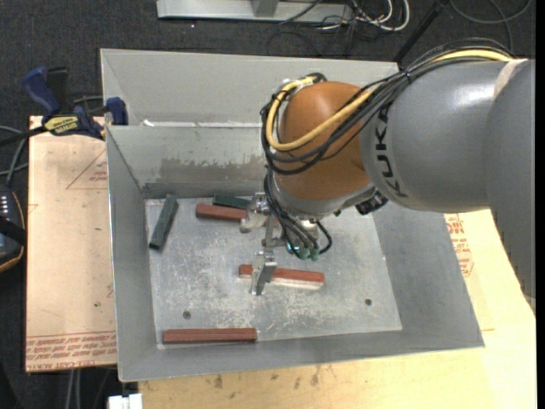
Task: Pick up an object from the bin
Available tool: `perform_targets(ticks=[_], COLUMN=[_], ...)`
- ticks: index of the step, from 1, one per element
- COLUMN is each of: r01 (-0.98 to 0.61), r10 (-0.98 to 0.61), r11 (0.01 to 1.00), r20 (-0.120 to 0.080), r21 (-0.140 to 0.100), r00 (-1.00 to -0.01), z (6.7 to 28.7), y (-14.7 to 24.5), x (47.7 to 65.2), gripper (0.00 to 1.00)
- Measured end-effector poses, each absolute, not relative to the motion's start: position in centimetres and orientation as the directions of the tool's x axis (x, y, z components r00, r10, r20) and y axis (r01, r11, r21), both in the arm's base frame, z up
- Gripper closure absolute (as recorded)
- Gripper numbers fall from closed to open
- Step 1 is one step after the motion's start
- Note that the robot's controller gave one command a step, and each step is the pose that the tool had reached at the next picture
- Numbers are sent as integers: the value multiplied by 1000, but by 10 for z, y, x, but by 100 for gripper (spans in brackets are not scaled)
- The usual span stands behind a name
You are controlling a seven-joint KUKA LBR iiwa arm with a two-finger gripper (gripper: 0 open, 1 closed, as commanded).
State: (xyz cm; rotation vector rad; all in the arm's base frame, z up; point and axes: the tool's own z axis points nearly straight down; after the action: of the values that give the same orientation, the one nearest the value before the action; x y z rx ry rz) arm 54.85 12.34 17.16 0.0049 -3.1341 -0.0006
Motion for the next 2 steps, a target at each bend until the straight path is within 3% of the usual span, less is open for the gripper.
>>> perform_targets(ticks=[1,2], r01=[0,-64], r10=[0,-64], r11=[1000,998], r20=[0,-13], r21=[1,4], r00=[-1000,-998], z=[176,78], y=[123,104], x=[550,564], gripper=[0,100])
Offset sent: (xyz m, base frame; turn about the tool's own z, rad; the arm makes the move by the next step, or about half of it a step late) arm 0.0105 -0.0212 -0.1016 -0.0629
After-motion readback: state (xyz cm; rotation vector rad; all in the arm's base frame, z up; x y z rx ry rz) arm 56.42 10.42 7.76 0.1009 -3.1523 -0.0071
